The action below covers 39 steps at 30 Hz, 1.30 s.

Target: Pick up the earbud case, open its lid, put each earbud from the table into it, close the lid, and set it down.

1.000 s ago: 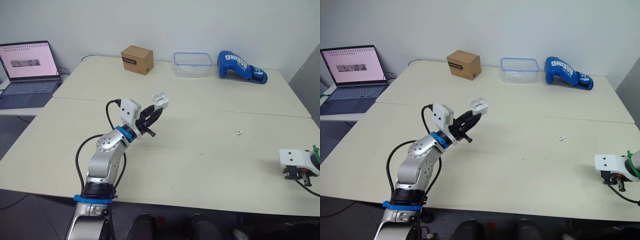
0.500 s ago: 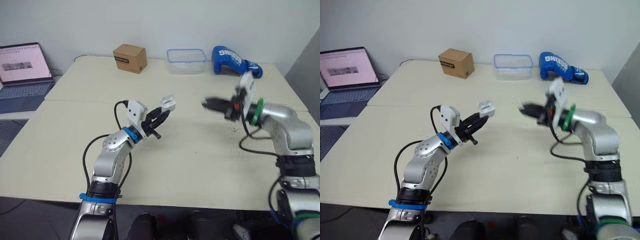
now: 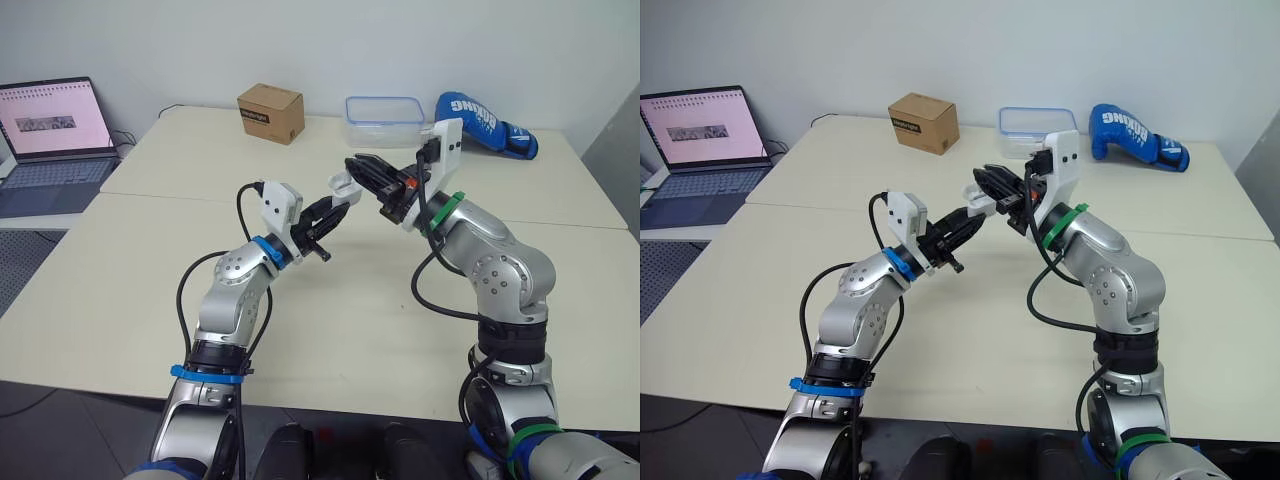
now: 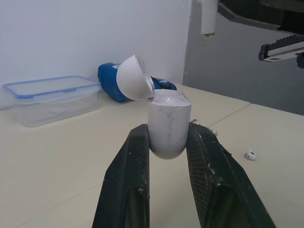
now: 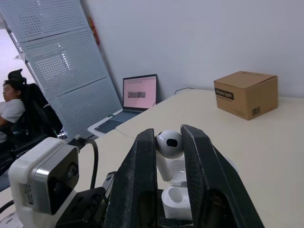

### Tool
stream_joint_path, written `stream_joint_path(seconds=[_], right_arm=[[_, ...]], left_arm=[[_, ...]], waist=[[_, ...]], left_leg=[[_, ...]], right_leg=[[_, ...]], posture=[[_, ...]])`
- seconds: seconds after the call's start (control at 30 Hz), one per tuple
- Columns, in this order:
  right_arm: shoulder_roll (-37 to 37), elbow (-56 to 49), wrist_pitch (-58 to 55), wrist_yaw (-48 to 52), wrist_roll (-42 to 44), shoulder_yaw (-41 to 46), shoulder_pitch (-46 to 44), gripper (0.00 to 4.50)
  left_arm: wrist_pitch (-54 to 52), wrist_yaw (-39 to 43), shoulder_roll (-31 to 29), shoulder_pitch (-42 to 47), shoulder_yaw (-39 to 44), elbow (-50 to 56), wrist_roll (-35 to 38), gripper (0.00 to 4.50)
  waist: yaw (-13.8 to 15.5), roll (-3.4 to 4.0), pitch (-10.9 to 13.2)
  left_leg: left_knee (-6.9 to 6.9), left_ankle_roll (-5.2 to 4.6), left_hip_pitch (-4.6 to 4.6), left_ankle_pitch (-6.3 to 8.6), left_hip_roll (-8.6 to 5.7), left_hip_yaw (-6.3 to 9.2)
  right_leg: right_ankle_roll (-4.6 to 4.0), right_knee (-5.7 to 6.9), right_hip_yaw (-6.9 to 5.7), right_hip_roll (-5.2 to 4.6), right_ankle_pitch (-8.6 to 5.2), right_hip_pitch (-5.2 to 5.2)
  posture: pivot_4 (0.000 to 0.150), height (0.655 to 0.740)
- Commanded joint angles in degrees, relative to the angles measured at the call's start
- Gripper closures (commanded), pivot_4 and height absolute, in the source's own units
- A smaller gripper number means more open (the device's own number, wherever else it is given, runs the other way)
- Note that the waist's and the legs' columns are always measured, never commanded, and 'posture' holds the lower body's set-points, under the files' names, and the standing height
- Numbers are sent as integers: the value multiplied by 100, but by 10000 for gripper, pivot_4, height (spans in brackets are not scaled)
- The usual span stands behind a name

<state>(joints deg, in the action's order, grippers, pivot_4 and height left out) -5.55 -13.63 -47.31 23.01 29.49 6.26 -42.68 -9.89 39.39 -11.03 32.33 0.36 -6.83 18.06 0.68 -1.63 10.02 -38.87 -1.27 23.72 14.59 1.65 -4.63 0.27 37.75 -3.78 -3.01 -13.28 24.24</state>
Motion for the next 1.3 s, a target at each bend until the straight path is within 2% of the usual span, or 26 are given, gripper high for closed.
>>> stream_joint_path(seconds=[0.03, 0.8, 0.97, 1.1, 1.17, 1.27, 1.3], right_arm=[[-8, -78, 209, -78, -20, -141, 9, 41140], [40, 235, 481, -451, -271, -612, 298, 41140], [189, 288, 425, -631, -48, -356, 315, 24165], [314, 159, 256, -625, 818, 391, 155, 24165], [82, 85, 64, -480, 1233, 697, 84, 24165], [-631, 241, -74, -98, 1412, 926, 68, 24165], [-1289, 485, 193, 288, 879, 608, 219, 24165]], left_arm=[[113, -21, 71, 101, -31, 208, 79, 37677], [85, -74, 137, 75, -50, 483, 121, 37677], [83, -54, 112, 75, -47, 488, 129, 37677], [48, -45, 85, 6, -48, 512, 126, 37677], [38, -27, 38, -67, -33, 537, 111, 37677], [3, -2, -62, -166, 16, 584, 113, 37677], [-14, 17, -117, -211, 39, 617, 124, 37677]], waist=[[-31, 0, 0], [-66, 0, 0], [-67, 0, 0], [-60, 0, 0], [-60, 0, 1], [-60, 0, 1], [-64, 0, 1]], left_leg=[[0, 0, 0, 0, 1, 0], [1, 0, 1, 0, 3, 1], [1, 0, 1, 0, 3, 1], [1, 0, 5, 0, 3, 3], [1, -1, 6, 0, 1, 3], [2, -2, 6, 1, 0, 3], [2, -2, 6, 1, 1, 2]], right_leg=[[0, 1, 0, 0, 0, 0], [2, 1, 1, 3, -1, 3], [2, 1, 1, 3, -1, 3], [2, -1, 0, 3, -1, 4], [2, -4, 1, 2, -1, 3], [2, -7, 0, 1, -1, 3], [2, -8, 1, 1, -1, 3]], posture=[[1500, 7400], [1500, 7400], [1500, 7400], [1500, 7400], [1500, 7400], [1500, 7400], [1500, 7400]])
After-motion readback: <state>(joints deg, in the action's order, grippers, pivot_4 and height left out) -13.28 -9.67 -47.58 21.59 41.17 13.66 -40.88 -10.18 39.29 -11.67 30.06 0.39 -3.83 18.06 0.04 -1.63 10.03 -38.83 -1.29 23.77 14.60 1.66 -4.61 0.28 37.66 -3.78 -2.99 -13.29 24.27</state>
